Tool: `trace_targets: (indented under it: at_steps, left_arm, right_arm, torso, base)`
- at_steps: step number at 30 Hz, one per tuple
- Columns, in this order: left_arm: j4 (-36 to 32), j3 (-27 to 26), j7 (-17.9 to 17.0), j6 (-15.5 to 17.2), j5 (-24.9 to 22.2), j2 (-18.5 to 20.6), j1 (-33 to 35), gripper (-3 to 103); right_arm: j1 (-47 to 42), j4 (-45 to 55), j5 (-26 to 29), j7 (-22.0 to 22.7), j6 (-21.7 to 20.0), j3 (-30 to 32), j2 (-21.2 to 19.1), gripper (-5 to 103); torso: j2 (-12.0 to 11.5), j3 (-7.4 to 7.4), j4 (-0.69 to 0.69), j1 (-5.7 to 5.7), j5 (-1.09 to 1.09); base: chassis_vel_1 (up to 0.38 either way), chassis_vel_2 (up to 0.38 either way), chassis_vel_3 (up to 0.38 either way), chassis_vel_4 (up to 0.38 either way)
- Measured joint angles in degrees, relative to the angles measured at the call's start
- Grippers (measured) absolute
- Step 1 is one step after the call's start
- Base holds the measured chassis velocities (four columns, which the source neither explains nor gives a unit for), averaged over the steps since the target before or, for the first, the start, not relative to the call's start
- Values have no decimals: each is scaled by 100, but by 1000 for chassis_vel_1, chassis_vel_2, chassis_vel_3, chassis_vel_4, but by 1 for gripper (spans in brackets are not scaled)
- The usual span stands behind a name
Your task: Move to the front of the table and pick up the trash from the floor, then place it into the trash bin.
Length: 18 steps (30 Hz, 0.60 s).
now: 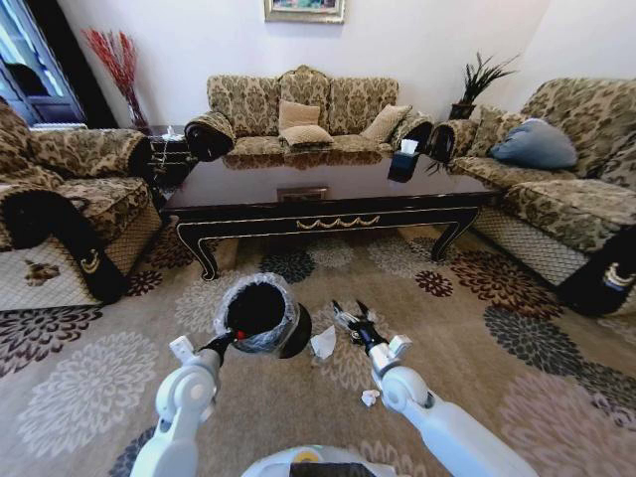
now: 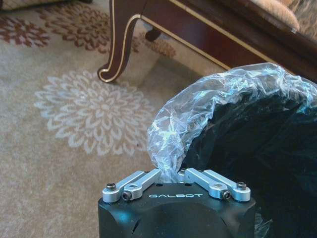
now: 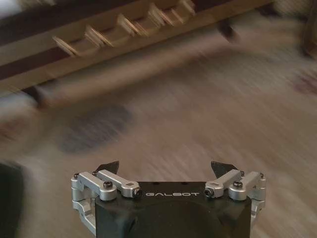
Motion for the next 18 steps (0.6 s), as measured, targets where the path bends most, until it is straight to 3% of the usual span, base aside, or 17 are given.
trace_targets:
  at_steps: [4, 5, 7, 14, 18]
  left_arm:
    - [-446, -67, -137, 48, -219, -16, 31, 2]
    - [-446, -67, -137, 48, -219, -16, 31, 2]
    - [-605, -80, -162, 64, -297, -21, 68, 2]
    - [-871, -73, -209, 92, -333, -8, 237, 2]
    - [-912, -96, -220, 101, -324, 30, 246, 2]
  right_arm:
    - [6, -25, 939, 1471, -914, 29, 280, 100]
    - [6, -25, 939, 1471, -914, 29, 280, 100]
    - [49, -90, 1386, 1929, -1202, 33, 442, 100]
    - [241, -630, 1784, 2545, -1486, -103, 984, 100]
    - [287, -758, 2105, 2661, -1465, 43, 1309, 100]
  torso:
    - [0, 0, 0, 0, 0]
    - [0, 0, 0, 0, 0]
    - [0, 0, 0, 0, -1]
    - [0, 0, 1, 0, -2]
    - [0, 0, 0, 0, -1]
  base:
    - [0, 0, 0, 0]
    - [0, 0, 0, 0]
    - [0, 0, 0, 0]
    - [0, 0, 0, 0]
    - [0, 0, 0, 0]
